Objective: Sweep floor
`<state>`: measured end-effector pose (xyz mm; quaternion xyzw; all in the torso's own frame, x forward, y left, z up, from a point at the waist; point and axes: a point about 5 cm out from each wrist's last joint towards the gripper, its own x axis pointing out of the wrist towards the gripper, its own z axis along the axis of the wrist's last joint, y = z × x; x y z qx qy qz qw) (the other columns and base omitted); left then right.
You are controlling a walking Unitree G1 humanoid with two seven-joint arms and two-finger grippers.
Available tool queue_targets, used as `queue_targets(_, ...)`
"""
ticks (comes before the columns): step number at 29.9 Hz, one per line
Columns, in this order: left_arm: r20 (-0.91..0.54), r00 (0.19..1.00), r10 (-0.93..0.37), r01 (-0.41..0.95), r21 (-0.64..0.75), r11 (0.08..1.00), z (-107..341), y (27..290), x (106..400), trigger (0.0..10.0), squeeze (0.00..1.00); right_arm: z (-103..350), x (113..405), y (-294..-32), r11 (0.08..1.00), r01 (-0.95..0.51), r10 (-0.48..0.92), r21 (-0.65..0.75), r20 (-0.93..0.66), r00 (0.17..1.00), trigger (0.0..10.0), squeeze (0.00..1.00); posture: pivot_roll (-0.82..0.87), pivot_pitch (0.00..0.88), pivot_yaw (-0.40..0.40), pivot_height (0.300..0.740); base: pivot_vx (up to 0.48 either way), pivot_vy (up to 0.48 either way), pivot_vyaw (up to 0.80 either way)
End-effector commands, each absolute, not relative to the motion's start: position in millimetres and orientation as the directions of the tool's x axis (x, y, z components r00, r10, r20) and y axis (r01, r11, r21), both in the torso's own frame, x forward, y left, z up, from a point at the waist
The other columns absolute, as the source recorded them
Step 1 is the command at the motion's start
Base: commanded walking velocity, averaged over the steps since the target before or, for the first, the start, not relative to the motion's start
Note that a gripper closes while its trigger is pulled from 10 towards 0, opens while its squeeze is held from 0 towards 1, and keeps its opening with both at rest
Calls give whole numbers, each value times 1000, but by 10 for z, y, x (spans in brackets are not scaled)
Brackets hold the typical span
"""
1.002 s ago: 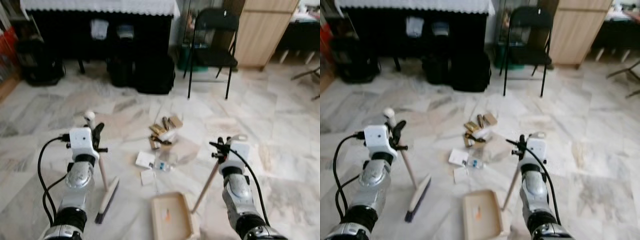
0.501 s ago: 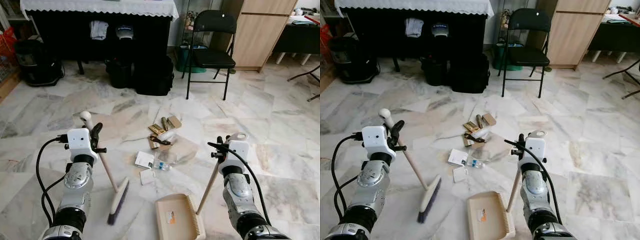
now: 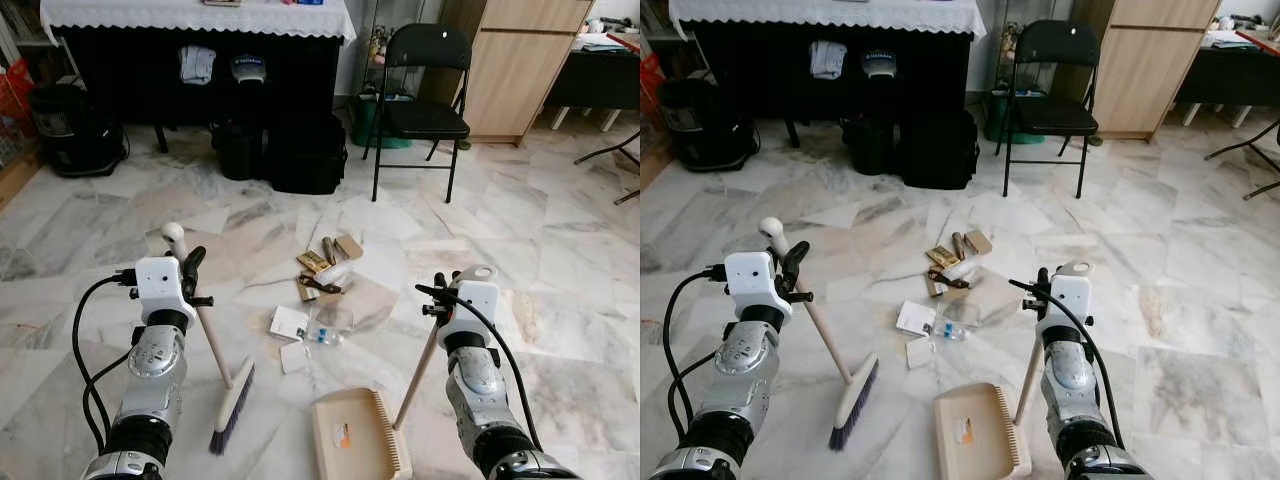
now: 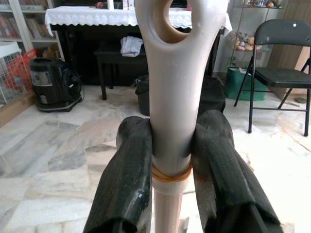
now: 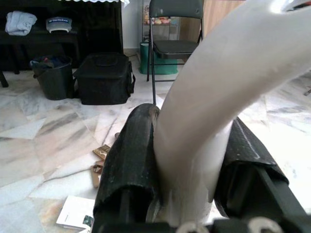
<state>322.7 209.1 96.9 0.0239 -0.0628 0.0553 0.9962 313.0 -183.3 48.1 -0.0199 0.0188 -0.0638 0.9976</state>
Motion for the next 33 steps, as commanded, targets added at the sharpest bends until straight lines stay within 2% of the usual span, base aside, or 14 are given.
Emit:
queue_targets(1,156,983,98,-106,42,994,1048,2084,3254,10000,0,537,3157,-1878,989,141,-142,-44,-11,990,10000,0,20,0,-63,740,334,0,0)
queue_targets(30,153,985,83,-91,46,995,1048,2072,3265,10000,0,525,3149,-1887,988,149,-150,-50,-17,989,10000,0,13,0,-55,740,337,0,0)
queue_targets(33,153,985,84,-92,46,995,1045,2072,3265,10000,0,523,3148,-1887,988,148,-149,-52,-18,989,10000,0,13,0,-56,740,0,0,0)
